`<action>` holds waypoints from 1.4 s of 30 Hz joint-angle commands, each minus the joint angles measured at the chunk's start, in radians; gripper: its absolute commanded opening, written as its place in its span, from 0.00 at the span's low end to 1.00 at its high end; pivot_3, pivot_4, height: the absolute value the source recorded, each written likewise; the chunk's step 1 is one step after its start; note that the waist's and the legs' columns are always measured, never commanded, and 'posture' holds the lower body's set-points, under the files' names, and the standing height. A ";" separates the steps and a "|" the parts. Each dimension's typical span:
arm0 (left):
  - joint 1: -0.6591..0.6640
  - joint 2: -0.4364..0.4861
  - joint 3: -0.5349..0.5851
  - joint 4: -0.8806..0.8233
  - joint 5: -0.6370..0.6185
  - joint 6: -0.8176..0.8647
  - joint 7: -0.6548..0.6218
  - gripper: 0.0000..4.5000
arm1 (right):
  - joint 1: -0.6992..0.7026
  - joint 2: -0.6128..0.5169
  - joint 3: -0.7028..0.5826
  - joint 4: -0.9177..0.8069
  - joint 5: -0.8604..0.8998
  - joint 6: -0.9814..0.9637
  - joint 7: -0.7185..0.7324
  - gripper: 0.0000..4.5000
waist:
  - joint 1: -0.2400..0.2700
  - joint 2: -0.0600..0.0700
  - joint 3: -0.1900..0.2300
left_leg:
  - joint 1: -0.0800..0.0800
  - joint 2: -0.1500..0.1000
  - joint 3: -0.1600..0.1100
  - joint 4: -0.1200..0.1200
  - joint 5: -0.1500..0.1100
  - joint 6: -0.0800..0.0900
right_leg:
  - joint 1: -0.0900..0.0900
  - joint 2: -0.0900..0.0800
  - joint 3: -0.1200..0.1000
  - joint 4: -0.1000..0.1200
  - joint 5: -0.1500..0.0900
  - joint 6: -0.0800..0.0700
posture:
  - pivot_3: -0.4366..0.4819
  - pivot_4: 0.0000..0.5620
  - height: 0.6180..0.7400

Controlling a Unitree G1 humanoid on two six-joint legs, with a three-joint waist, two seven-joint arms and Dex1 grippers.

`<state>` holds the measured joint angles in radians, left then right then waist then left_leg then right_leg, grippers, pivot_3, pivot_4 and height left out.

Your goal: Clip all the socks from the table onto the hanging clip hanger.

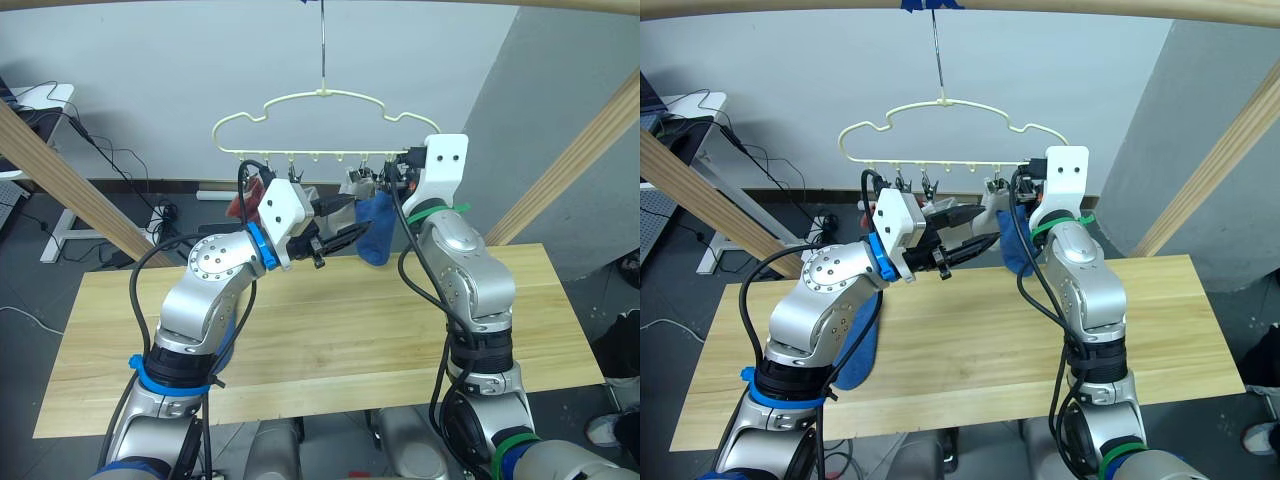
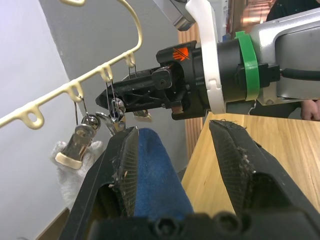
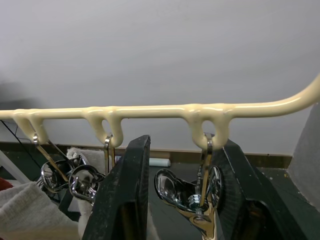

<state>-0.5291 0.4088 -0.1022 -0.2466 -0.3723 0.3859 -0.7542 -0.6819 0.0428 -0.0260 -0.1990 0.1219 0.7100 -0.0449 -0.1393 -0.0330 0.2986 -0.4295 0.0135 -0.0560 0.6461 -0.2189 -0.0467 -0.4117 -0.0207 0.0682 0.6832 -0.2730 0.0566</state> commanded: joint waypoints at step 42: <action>0.369 -0.042 0.361 0.456 0.175 -0.022 0.482 1.00 | -0.057 -0.049 -0.014 -0.001 0.004 -0.034 0.029 0.00 | -0.001 0.001 -0.003 | 0.002 0.000 0.001 0.001 0.001 0.002 | -0.001 -0.001 0.000 0.005 0.000 0.000 | 0.29 0.47 1.00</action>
<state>-0.1617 0.3511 0.2605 0.2031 -0.2120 0.3796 -0.2746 -0.7197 -0.0056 -0.0469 -0.1676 0.1200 0.6857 -0.0227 -0.1398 -0.0315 0.2961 -0.4278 0.0139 -0.0551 0.6470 -0.2179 -0.0450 -0.4128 -0.0216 0.0688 0.6886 -0.2726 0.0563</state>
